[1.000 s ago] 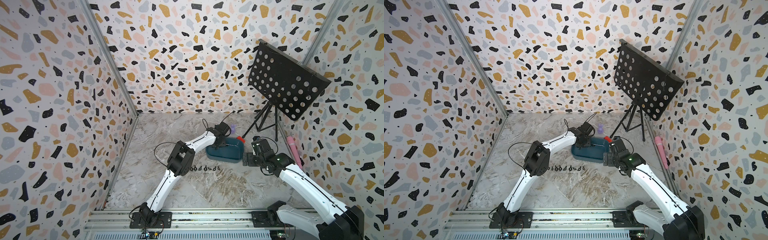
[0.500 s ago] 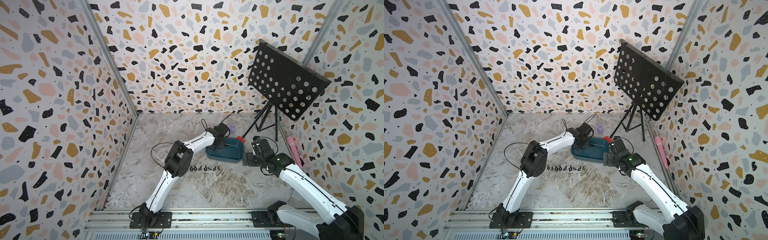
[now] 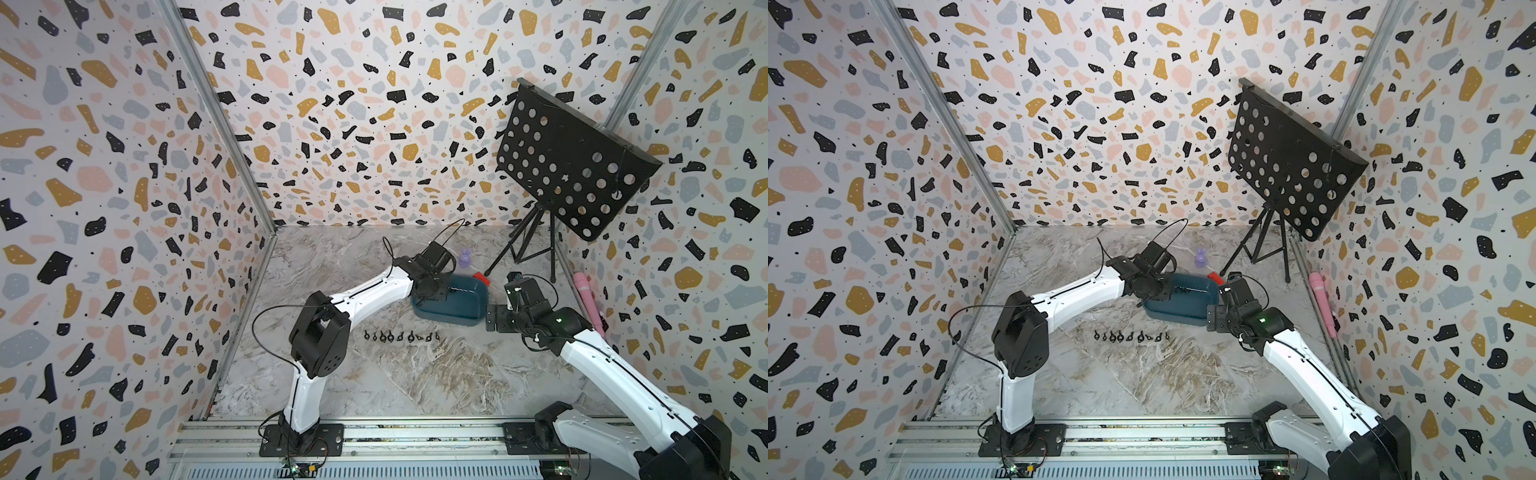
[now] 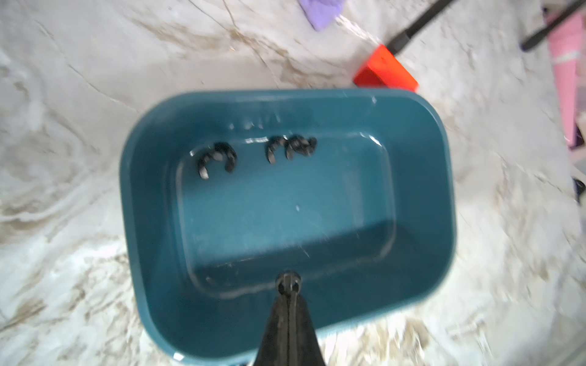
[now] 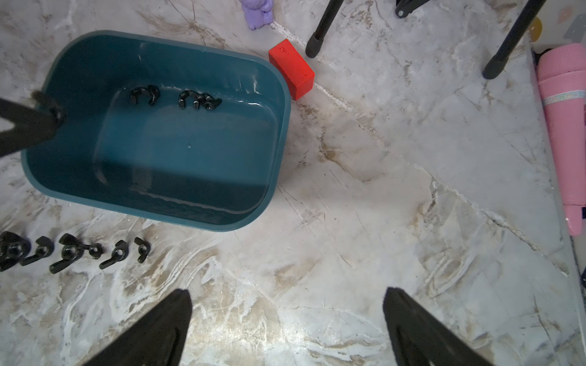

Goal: Take out the wing nut from the storage box
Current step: Pick up the wing nut from the storage box, then place the wing nut at the center of the board.

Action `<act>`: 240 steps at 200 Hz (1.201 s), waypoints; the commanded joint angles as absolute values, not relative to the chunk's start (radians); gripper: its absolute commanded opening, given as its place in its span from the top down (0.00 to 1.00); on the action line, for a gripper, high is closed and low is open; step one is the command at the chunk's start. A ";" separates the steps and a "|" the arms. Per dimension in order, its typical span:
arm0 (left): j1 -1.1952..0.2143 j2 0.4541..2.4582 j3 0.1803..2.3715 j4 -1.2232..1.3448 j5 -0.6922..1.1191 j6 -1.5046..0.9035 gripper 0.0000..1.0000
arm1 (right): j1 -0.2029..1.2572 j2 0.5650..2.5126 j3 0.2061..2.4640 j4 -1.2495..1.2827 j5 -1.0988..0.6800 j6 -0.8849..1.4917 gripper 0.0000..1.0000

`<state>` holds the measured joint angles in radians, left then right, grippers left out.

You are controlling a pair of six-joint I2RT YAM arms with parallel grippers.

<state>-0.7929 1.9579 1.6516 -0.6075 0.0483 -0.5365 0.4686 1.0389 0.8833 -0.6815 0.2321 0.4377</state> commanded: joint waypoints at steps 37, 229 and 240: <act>-0.871 1.749 1.387 -0.476 0.185 -0.352 1.00 | 0.465 0.980 0.865 -0.726 0.249 0.481 0.00; -0.985 1.968 1.348 -0.350 0.050 -0.486 1.00 | 0.465 0.859 0.779 -0.795 0.135 0.532 0.00; -0.985 1.970 1.351 -0.349 0.041 -0.486 1.00 | 0.466 0.861 0.779 -0.794 0.133 0.532 0.00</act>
<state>-0.9840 1.9717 1.3125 -0.3676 0.0708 -0.4679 0.4686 0.8738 0.7841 -0.7712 0.1452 0.5385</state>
